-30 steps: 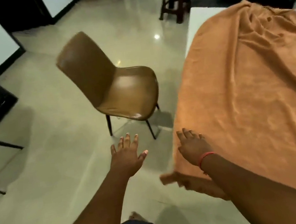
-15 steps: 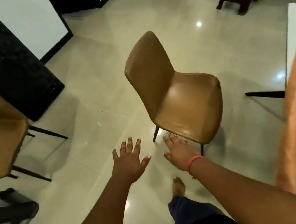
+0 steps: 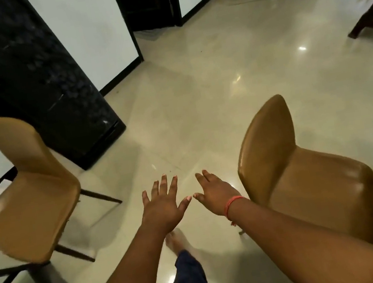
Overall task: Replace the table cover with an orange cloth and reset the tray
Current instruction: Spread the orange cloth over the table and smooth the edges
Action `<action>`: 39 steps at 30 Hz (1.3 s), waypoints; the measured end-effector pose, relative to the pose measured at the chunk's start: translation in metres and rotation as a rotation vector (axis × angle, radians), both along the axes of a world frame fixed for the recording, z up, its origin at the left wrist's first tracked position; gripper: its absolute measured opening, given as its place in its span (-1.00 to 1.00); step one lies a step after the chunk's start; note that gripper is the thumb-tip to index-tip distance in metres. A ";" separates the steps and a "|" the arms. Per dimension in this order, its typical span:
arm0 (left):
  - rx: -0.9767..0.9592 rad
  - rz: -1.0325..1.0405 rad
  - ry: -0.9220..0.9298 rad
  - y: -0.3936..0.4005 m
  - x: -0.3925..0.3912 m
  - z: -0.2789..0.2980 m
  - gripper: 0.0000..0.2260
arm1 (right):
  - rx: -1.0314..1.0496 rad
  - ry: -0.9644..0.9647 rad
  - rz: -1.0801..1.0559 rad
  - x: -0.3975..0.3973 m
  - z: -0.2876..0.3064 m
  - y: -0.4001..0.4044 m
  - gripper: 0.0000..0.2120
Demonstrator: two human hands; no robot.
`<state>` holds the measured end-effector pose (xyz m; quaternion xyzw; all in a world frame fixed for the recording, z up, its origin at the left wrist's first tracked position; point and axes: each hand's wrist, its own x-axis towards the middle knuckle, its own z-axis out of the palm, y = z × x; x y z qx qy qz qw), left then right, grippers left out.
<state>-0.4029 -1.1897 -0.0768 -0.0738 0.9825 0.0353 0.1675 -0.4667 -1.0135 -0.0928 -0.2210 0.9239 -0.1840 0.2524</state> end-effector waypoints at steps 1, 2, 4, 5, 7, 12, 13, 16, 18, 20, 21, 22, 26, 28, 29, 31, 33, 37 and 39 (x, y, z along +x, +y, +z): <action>0.001 -0.009 -0.005 -0.017 -0.028 -0.006 -0.29 | -0.002 -0.005 -0.032 -0.026 -0.006 -0.015 -0.35; -0.003 -0.025 -0.010 -0.034 -0.055 -0.010 -0.29 | -0.005 -0.016 -0.072 -0.052 -0.013 -0.029 -0.35; -0.010 -0.071 -0.032 -0.065 -0.105 -0.014 -0.29 | -0.005 -0.056 -0.164 -0.097 -0.020 -0.050 -0.34; -0.001 -0.099 -0.056 -0.079 -0.129 -0.014 -0.29 | -0.008 -0.087 -0.216 -0.117 -0.021 -0.060 -0.33; 0.001 -0.174 -0.074 -0.105 -0.176 -0.012 -0.29 | -0.020 -0.135 -0.328 -0.156 -0.021 -0.074 -0.33; -0.016 -0.275 -0.124 -0.133 -0.312 -0.004 -0.29 | -0.039 -0.149 -0.534 -0.244 -0.009 -0.080 -0.34; -0.008 -0.296 -0.120 -0.130 -0.334 -0.004 -0.29 | -0.028 -0.144 -0.556 -0.258 -0.010 -0.075 -0.34; 0.032 -0.419 -0.098 -0.097 -0.414 -0.010 -0.30 | -0.007 -0.156 -0.688 -0.318 -0.017 -0.047 -0.33; 0.042 -0.488 -0.081 -0.071 -0.462 -0.013 -0.30 | -0.015 -0.164 -0.752 -0.355 -0.027 -0.026 -0.33; 0.033 -0.527 -0.093 -0.045 -0.510 -0.014 -0.30 | -0.020 -0.174 -0.789 -0.396 -0.035 -0.005 -0.33; 0.021 -0.549 -0.104 -0.033 -0.534 -0.013 -0.30 | -0.026 -0.188 -0.811 -0.416 -0.038 0.006 -0.33; 0.012 -0.573 -0.107 -0.023 -0.556 -0.012 -0.30 | -0.034 -0.198 -0.834 -0.436 -0.040 0.017 -0.34; -0.026 -0.624 -0.116 0.017 -0.643 -0.003 -0.30 | -0.056 -0.177 -0.917 -0.503 -0.033 0.065 -0.34; -0.040 -0.657 -0.141 0.041 -0.681 0.002 -0.30 | -0.076 -0.163 -0.966 -0.530 -0.024 0.091 -0.34; -0.041 -0.687 -0.145 0.056 -0.701 0.003 -0.29 | -0.081 -0.149 -0.990 -0.544 -0.021 0.106 -0.34; -0.041 -0.748 -0.150 0.089 -0.743 0.001 -0.29 | -0.073 -0.128 -1.056 -0.570 -0.021 0.140 -0.34; -0.041 -0.819 -0.148 0.128 -0.785 -0.001 -0.29 | -0.059 -0.137 -1.138 -0.591 -0.021 0.174 -0.34; -0.018 -0.982 -0.141 0.235 -0.868 -0.009 -0.31 | -0.010 -0.139 -1.333 -0.627 -0.028 0.255 -0.34; -0.009 -1.088 -0.157 0.282 -0.899 -0.007 -0.30 | -0.003 -0.171 -1.431 -0.638 -0.022 0.287 -0.34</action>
